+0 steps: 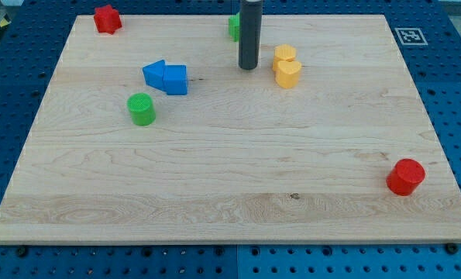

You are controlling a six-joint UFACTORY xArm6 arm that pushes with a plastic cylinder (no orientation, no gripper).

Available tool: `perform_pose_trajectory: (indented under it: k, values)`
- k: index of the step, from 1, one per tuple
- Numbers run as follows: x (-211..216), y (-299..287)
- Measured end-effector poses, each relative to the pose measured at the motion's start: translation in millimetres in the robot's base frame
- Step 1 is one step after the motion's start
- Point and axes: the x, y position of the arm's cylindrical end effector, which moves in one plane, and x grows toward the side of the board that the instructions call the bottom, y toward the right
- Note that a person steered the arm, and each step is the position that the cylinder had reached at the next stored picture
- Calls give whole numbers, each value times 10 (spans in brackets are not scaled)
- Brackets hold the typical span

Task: Move yellow blocks in between red circle and blue blocks

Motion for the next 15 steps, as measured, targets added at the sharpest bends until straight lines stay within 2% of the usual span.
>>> perform_pose_trajectory:
  k: [1, 4, 7, 8, 9, 10, 11, 14, 15]
  values:
    - [-393, 0]
    - [-323, 468]
    - [169, 543]
    - [178, 561]
    - [-232, 629]
    - [-341, 837]
    - [-43, 1121]
    - [108, 774]
    - [272, 841]
